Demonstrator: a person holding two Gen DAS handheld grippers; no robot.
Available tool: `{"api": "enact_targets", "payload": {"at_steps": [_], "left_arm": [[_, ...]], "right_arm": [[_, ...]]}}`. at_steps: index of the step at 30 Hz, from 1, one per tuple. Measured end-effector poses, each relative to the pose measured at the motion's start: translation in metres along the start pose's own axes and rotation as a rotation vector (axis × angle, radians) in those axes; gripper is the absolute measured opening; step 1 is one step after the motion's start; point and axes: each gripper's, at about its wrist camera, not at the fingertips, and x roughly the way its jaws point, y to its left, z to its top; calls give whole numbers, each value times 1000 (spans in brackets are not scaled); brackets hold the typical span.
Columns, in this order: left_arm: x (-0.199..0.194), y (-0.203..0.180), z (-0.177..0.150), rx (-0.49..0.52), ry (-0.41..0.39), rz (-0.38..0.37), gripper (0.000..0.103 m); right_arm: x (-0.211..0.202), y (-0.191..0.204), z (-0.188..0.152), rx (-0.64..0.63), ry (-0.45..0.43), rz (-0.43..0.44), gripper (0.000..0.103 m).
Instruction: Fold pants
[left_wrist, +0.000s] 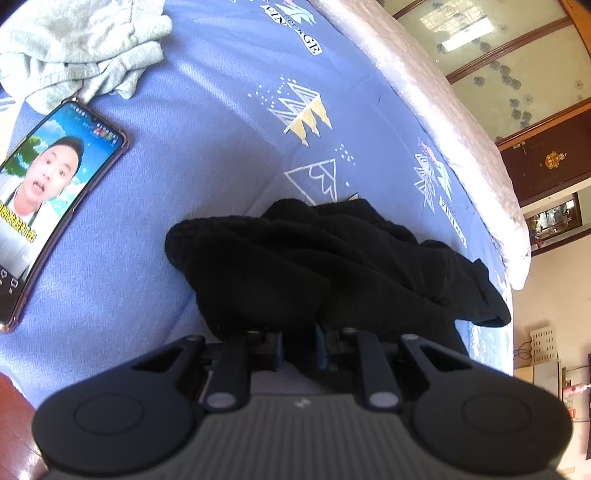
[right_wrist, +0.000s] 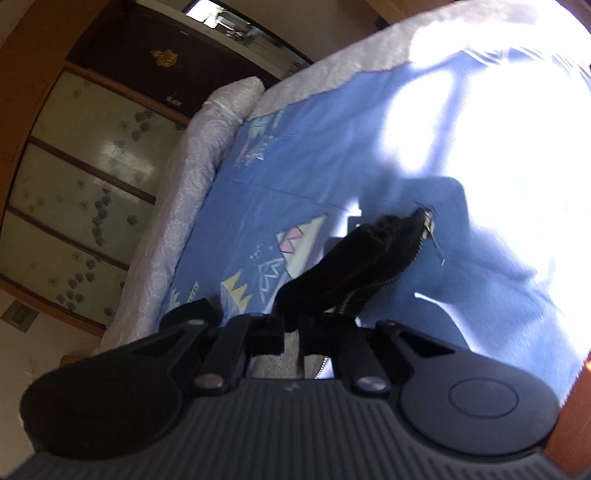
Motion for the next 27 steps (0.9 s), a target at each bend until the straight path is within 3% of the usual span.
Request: {"api": "enact_targets", "payload": {"at_steps": [2, 4, 5, 6, 7, 10, 13, 16, 20, 22, 23, 24, 27], "left_arm": [[1, -1, 2, -2, -6, 2, 15], [2, -2, 3, -14, -11, 2, 15], [2, -2, 3, -19, -13, 3, 15], [2, -3, 2, -21, -15, 3, 15], [1, -3, 2, -21, -16, -1, 15], [-1, -2, 2, -14, -13, -4, 15], [4, 0, 5, -20, 9, 13, 15], [4, -3, 6, -17, 5, 19, 15], [-2, -6, 5, -20, -11, 5, 15], [-4, -6, 5, -23, -9, 7, 15], [-5, -5, 5, -28, -7, 6, 15], [-6, -5, 5, -33, -4, 6, 15], [-13, -10, 9, -18, -8, -1, 15]], "right_arm": [[24, 24, 19, -40, -25, 8, 9], [57, 36, 34, -100, -16, 3, 17], [71, 37, 40, -122, 2, -22, 33], [78, 34, 42, -113, -9, -90, 41], [76, 29, 41, -94, -34, -118, 41], [53, -1, 28, -79, -37, -41, 41], [46, -27, 10, -77, 3, -100, 41], [60, -39, -2, -65, 52, -142, 41], [96, -33, -1, -27, 40, -160, 42], [111, -36, 0, -6, 23, -188, 38], [114, -34, 1, 4, 15, -195, 27], [115, -33, 4, 14, 33, -204, 7], [91, -18, 18, 38, 4, -120, 6]]}}
